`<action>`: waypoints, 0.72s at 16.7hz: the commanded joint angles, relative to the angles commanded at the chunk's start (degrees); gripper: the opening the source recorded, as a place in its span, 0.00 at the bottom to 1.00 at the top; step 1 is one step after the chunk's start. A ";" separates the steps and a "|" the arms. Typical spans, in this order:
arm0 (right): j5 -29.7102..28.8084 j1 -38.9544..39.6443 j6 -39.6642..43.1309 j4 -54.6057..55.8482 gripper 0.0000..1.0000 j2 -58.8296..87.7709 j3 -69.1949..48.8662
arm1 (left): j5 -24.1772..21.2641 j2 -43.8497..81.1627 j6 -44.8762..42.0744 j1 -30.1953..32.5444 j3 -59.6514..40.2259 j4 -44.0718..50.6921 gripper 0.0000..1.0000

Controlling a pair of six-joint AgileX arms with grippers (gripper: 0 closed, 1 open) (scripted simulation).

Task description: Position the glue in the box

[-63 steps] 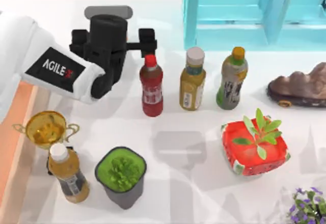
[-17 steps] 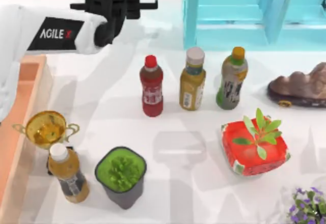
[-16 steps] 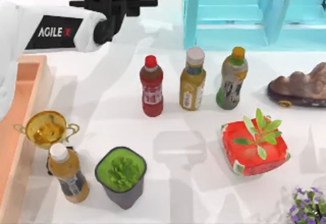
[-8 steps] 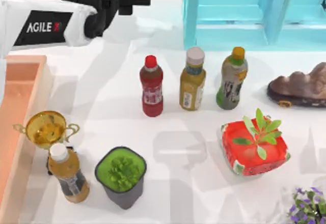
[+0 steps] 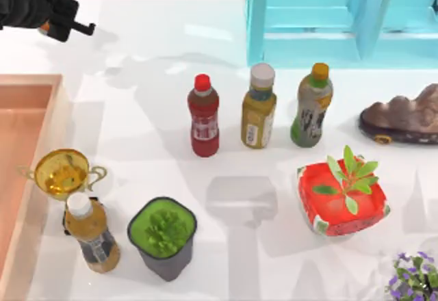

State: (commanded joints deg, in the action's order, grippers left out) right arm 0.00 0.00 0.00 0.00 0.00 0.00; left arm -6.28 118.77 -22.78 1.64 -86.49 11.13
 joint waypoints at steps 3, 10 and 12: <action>0.00 0.00 0.00 0.00 1.00 0.00 0.00 | -10.89 -4.72 -15.84 -9.58 2.99 11.90 0.00; 0.00 0.00 0.00 0.00 1.00 0.00 0.00 | -37.92 -10.23 -55.56 -32.97 12.36 37.18 0.00; 0.00 0.00 0.00 0.00 1.00 0.00 0.00 | -45.00 -10.65 -65.90 -39.02 15.01 42.97 0.00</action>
State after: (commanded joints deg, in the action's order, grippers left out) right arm 0.00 0.00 0.00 0.00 0.00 0.00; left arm -51.28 108.11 -88.68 -37.38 -71.48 54.10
